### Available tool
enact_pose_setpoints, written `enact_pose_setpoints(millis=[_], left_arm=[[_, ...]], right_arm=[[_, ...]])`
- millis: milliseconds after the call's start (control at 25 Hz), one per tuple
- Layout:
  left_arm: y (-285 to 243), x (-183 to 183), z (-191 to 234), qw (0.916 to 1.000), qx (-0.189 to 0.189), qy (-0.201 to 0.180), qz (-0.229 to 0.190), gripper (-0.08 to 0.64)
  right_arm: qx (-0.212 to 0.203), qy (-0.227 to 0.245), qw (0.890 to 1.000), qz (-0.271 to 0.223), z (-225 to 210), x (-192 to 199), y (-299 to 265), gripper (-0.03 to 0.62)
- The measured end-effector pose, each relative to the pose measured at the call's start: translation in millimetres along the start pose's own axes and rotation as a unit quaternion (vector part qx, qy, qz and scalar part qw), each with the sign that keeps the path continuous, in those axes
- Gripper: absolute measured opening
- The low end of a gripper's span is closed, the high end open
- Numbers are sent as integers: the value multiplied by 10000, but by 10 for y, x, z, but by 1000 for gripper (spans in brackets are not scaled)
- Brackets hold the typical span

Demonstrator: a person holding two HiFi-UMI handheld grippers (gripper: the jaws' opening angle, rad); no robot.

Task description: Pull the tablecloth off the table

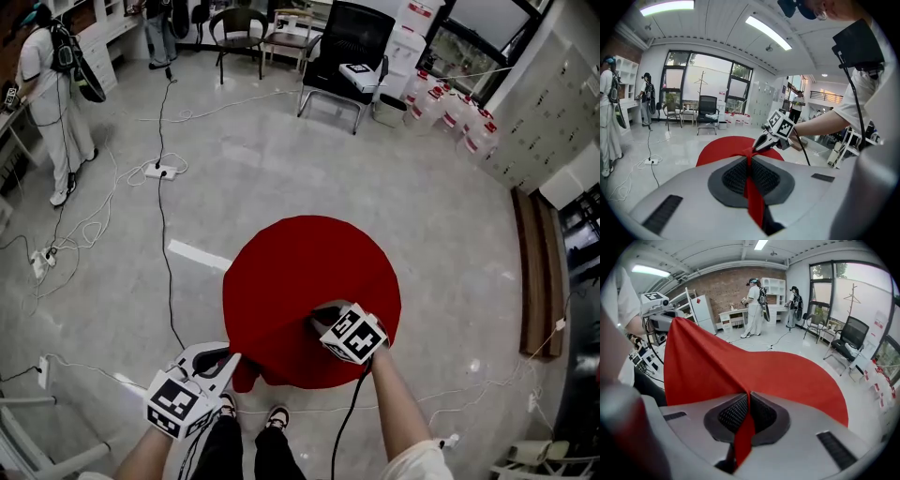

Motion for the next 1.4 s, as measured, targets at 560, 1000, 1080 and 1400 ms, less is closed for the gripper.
enact_pose_setpoints(millis=[560, 1000, 1080, 1400], left_arm=[[-167, -389, 470, 9842, -1724, 390, 50, 18], [-228, -989, 458, 9845, -1678, 219, -461, 18], [-227, -1041, 465, 9844, -1683, 219, -463, 17], [-165, -1380, 454, 9807, -1838, 6, -665, 17]], right_arm=[[1142, -1721, 9768, -570, -508, -219, 396, 28], [1596, -1972, 9611, -1092, -805, -448, 883, 26], [1641, -2092, 9569, -1166, -853, -480, 945, 26], [1859, -2290, 9443, -1459, -1005, -688, 1268, 26]])
Point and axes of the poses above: the fingertips, and each gripper's own axes: y backward along the fingers, z to its left, x out of its underside, the point moved 1 cm from there along y, backward along the fingers, and after that the axes turned 14 degrees about x, right-handed, at the moved point
